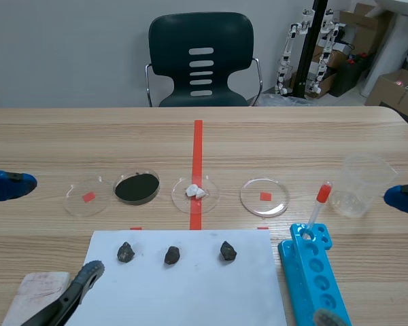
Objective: Pick up the right mineral with the left hand
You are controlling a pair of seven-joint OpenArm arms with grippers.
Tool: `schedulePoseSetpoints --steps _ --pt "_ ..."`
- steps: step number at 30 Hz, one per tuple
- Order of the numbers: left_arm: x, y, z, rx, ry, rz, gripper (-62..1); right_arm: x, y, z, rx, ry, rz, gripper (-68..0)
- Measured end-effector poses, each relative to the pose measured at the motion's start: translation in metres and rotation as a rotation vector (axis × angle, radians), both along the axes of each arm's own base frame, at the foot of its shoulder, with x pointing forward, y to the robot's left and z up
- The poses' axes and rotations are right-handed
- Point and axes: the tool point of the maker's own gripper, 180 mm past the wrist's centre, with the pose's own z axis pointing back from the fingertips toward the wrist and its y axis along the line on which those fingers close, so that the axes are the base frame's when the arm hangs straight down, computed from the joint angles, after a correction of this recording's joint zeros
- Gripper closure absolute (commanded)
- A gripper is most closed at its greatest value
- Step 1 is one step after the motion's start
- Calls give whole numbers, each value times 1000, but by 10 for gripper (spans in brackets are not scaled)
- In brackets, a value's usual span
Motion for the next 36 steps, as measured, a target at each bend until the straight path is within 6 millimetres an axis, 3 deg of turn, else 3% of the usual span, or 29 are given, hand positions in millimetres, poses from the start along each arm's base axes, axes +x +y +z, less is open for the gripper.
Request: schedulePoseSetpoints --steps 9,16,22,32,36 --pt "3 2 5 -76 27 38 -623 0 0 0 -1 0 1 -679" --pt "4 -4 -31 -86 277 90 -623 0 0 0 -2 0 1 -679" --pt "17 -17 -48 -58 402 109 -623 0 0 0 -2 0 1 -679" --pt "52 -31 -56 -44 500 244 -623 0 0 -1 -4 0 1 -679" --pt "55 -42 -61 -30 559 280 -623 0 0 -1 -4 0 0 -679"
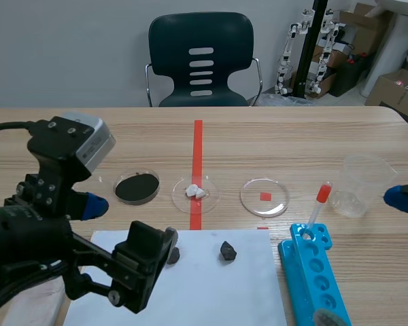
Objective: Pick up the right mineral with the left hand
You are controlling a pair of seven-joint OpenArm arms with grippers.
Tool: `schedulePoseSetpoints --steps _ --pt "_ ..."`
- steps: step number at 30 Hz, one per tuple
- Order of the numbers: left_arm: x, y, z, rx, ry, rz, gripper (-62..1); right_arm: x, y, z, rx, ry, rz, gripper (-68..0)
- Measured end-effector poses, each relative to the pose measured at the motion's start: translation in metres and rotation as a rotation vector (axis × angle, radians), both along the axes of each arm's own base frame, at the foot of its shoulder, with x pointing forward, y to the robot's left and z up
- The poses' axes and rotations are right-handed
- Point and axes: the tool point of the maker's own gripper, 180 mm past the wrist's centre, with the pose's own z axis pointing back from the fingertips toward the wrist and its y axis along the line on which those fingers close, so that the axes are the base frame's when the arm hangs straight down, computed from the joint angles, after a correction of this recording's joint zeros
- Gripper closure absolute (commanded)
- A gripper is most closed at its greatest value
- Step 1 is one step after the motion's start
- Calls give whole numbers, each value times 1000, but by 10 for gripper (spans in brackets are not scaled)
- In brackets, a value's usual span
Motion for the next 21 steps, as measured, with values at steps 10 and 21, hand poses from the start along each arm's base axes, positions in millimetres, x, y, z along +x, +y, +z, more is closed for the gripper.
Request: schedulePoseSetpoints --steps 10,21 --pt "14 -31 -6 66 96 -11 -623 0 0 0 0 0 0 -679" --pt "36 -54 -52 181 273 42 -623 3 0 1 -5 -10 -2 -679"
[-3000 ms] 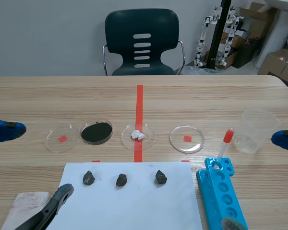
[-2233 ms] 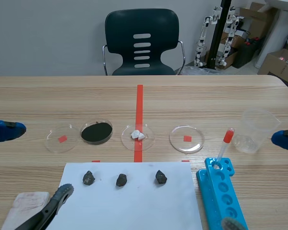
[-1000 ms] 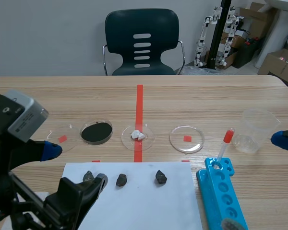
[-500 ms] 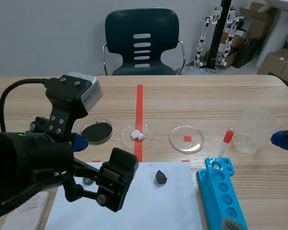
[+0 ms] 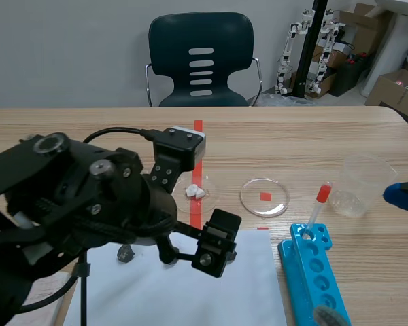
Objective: Pick up the right mineral with the left hand
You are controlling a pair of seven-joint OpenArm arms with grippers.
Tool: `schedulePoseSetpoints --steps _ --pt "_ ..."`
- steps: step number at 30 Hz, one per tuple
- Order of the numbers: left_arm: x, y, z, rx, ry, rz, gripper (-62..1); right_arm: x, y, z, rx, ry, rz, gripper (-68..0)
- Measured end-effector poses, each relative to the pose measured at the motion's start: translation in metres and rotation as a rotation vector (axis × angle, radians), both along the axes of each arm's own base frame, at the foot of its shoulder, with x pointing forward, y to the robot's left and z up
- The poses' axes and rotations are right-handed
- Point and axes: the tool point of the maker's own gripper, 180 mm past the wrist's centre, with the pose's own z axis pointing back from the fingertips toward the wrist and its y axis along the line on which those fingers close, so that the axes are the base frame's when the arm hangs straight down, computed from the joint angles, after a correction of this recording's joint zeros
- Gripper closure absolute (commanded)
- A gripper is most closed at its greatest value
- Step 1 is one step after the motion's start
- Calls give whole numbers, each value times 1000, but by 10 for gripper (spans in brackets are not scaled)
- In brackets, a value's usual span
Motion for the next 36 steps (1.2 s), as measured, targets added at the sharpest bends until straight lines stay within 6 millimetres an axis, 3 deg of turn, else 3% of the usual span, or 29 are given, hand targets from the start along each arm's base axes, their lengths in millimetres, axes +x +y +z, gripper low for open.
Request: schedulePoseSetpoints --steps 8,19,26,36 --pt "5 -20 -18 43 56 64 -623 1 -1 -1 -9 3 -3 -679" --pt "20 -38 -18 120 3 57 -623 1 -1 -2 -10 8 -1 -679" --pt "15 -48 -40 174 48 3 -623 1 -1 -4 -18 15 -3 -679" --pt "14 -69 -48 189 60 -59 -623 1 -1 -4 -18 15 -3 -679"
